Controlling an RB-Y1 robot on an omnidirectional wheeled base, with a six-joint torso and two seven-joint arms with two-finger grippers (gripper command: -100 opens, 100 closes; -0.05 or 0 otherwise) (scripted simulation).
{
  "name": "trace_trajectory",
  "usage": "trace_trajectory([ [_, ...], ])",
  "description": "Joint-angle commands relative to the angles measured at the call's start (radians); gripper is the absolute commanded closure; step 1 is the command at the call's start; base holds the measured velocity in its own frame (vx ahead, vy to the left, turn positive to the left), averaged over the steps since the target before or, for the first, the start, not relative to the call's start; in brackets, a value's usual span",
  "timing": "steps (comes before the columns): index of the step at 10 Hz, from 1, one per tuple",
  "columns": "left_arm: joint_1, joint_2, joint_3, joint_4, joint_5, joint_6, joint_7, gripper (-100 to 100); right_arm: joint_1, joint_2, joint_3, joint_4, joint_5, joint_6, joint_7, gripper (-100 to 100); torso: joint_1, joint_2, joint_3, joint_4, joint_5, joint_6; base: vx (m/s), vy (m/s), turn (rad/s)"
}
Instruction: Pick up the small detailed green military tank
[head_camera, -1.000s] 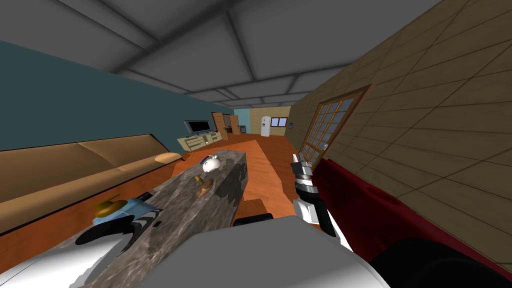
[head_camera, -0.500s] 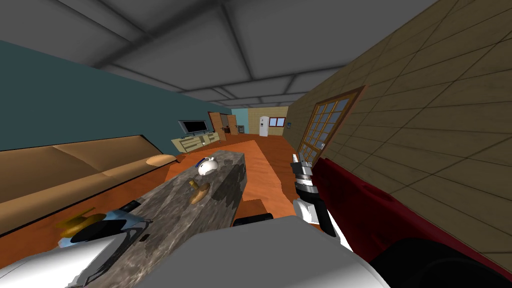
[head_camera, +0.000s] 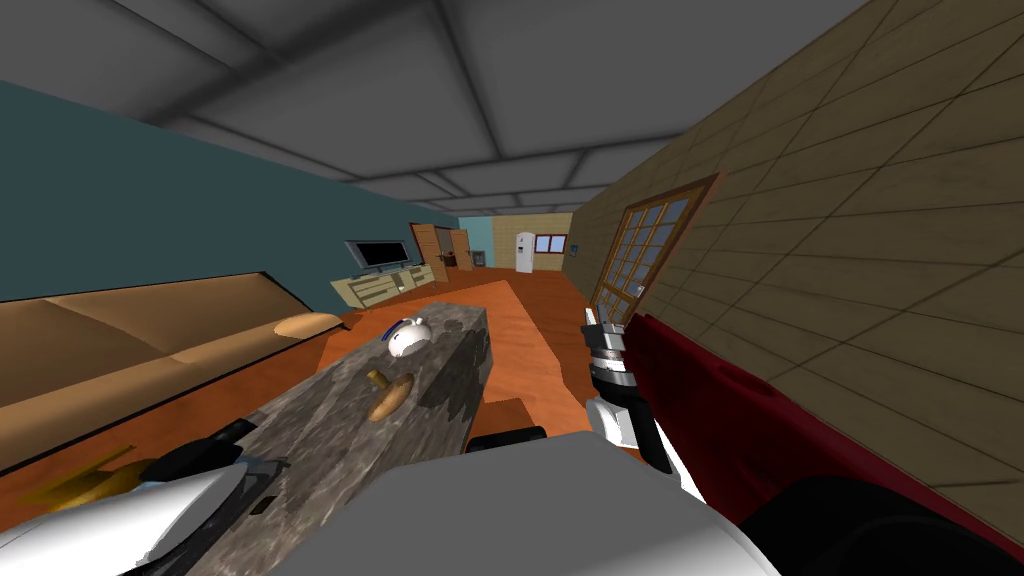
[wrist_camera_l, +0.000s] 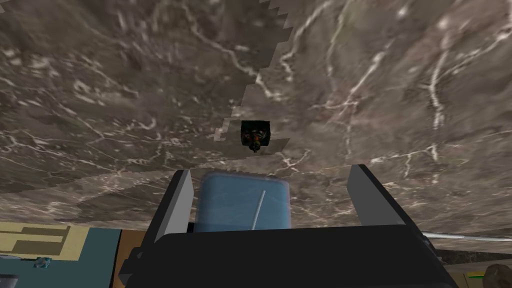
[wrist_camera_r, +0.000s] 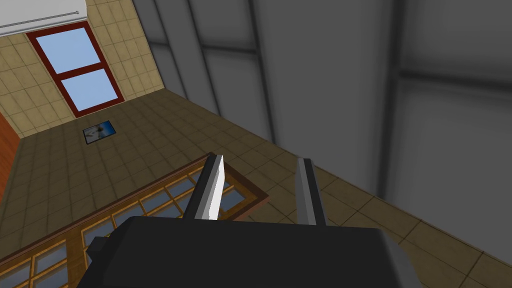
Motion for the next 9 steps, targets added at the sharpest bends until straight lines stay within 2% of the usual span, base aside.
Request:
trace_trajectory([
  [1,-0.004,0.007,0.009,0.02,0.026,0.05,-0.013,-100,0.0,0.0,0.0,0.0,0.0,0.0,0.0,0,0.0,0.0,0.0,0.0,0.0,0.0,0.03,0.01,-0.087],
  [6,-0.019,0.025,0.027,0.076,0.093,0.161,-0.047,-100,0.0,0.0,0.0,0.0,0.0,0.0,0.0,0,0.0,0.0,0.0,0.0,0.0,0.0,0.036,0.02,-0.074],
  [8,-0.025,0.028,0.032,0.093,0.113,0.192,-0.057,-100,0.0,0.0,0.0,0.0,0.0,0.0,0.0,0,0.001,0.0,0.0,0.0,0.0,0.0,0.029,0.024,-0.06],
  [9,-0.022,0.027,0.031,0.087,0.106,0.18,-0.054,-100,0.0,0.0,0.0,0.0,0.0,0.0,0.0,0,0.001,0.0,0.0,0.0,0.0,0.0,0.01,0.011,-0.011],
])
